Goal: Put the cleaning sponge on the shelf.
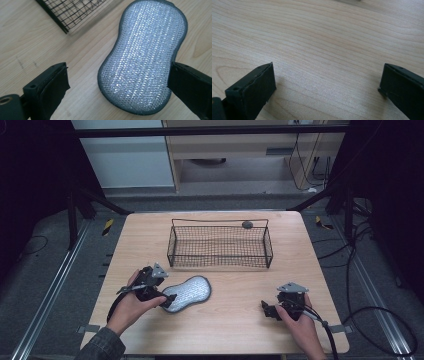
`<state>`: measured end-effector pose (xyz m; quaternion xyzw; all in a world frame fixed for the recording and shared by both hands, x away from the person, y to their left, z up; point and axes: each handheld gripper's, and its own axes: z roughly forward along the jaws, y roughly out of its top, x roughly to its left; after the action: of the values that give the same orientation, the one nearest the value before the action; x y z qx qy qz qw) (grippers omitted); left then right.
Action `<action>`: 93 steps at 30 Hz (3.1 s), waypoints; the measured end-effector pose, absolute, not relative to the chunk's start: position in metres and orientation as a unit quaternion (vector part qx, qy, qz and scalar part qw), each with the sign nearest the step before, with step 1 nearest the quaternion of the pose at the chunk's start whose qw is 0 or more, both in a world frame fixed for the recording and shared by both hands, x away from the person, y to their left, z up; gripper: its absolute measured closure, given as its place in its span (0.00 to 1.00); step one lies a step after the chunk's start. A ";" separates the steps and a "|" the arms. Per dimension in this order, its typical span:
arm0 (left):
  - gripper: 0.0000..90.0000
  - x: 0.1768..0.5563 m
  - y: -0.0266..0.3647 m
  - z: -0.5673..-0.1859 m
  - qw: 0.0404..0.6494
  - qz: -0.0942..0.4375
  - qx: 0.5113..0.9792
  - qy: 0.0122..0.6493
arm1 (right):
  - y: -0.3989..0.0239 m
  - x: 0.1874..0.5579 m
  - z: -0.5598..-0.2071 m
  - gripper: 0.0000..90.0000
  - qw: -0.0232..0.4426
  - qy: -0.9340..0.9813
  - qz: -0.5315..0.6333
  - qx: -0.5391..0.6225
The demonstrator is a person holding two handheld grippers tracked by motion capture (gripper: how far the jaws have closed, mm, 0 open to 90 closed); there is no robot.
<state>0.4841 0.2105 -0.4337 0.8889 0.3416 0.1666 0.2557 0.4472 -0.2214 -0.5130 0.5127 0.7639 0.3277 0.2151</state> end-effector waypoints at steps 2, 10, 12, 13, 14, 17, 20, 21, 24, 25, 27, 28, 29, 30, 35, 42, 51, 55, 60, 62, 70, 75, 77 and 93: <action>0.03 0.488 0.203 -0.433 0.243 0.160 0.897 0.334 | -0.221 0.447 -0.513 0.00 0.215 0.764 0.328 0.513; 0.04 0.495 0.189 -0.430 0.221 0.144 0.913 0.311 | -0.221 0.447 -0.513 0.00 0.215 0.764 0.328 0.513; 0.04 0.497 0.184 -0.428 0.215 0.138 0.919 0.302 | -0.221 0.447 -0.513 0.00 0.215 0.764 0.328 0.513; 0.04 0.497 0.184 -0.428 0.215 0.138 0.919 0.302 | -0.221 0.447 -0.513 0.00 0.215 0.764 0.328 0.513; 0.04 0.497 0.182 -0.428 0.211 0.136 0.921 0.298 | -0.221 0.447 -0.513 0.00 0.215 0.764 0.328 0.513; 0.04 0.498 0.178 -0.427 0.206 0.133 0.925 0.290 | -0.221 0.447 -0.513 0.00 0.215 0.764 0.328 0.513; 0.04 0.500 0.175 -0.427 0.204 0.129 0.927 0.287 | -0.221 0.447 -0.513 0.00 0.215 0.764 0.328 0.513; 0.04 0.501 0.175 -0.428 0.201 0.129 0.928 0.286 | -0.221 0.447 -0.513 0.00 0.215 0.763 0.328 0.513; 0.04 0.502 0.172 -0.428 0.202 0.127 0.930 0.281 | -0.221 0.447 -0.513 0.00 0.215 0.764 0.328 0.513; 0.04 0.502 0.172 -0.428 0.202 0.127 0.930 0.281 | -0.221 0.447 -0.513 0.00 0.215 0.764 0.328 0.513; 0.04 0.502 0.169 -0.429 0.196 0.125 0.933 0.276 | -0.221 0.447 -0.513 0.00 0.215 0.764 0.328 0.513; 0.04 0.502 0.169 -0.429 0.196 0.125 0.933 0.276 | -0.221 0.447 -0.513 0.00 0.215 0.764 0.328 0.513; 0.04 0.502 0.168 -0.430 0.193 0.126 0.934 0.274 | -0.221 0.447 -0.513 0.00 0.215 0.764 0.328 0.513; 0.04 0.503 0.167 -0.432 0.189 0.125 0.935 0.273 | -0.221 0.447 -0.513 0.00 0.215 0.764 0.328 0.513; 0.04 0.504 0.164 -0.433 0.187 0.121 0.937 0.268 | -0.221 0.447 -0.513 0.00 0.215 0.764 0.328 0.513; 0.04 0.504 0.155 -0.438 0.178 0.107 0.945 0.252 | -0.221 0.447 -0.513 0.00 0.215 0.764 0.328 0.512; 0.04 0.510 0.144 -0.453 0.152 0.092 0.955 0.237 | -0.221 0.447 -0.513 0.00 0.215 0.764 0.328 0.512; 0.04 0.513 0.143 -0.456 0.153 0.090 0.955 0.239 | -0.221 0.447 -0.513 0.00 0.215 0.764 0.328 0.512; 0.04 0.516 0.143 -0.461 0.149 0.087 0.955 0.240 | -0.221 0.447 -0.513 0.00 0.215 0.764 0.328 0.512; 0.04 0.517 0.143 -0.463 0.152 0.085 0.955 0.241 | -0.221 0.447 -0.513 0.00 0.215 0.764 0.328 0.512; 0.04 0.521 0.142 -0.470 0.147 0.075 0.957 0.240 | -0.221 0.447 -0.513 0.00 0.214 0.765 0.328 0.511; 0.02 0.523 0.142 -0.474 0.150 0.073 0.956 0.242 | -0.221 0.447 -0.513 0.00 0.213 0.765 0.328 0.511; 0.01 0.524 0.141 -0.475 0.150 0.072 0.956 0.243 | -0.221 0.447 -0.513 0.00 0.214 0.765 0.328 0.511; 0.01 0.529 0.146 -0.482 0.165 0.053 0.951 0.258 | -0.222 0.447 -0.514 0.00 0.218 0.769 0.327 0.504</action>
<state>0.5290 0.1462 -0.4823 0.9505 0.2576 0.0531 0.1653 0.4471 -0.2221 -0.5135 0.5045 0.7691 0.3266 0.2176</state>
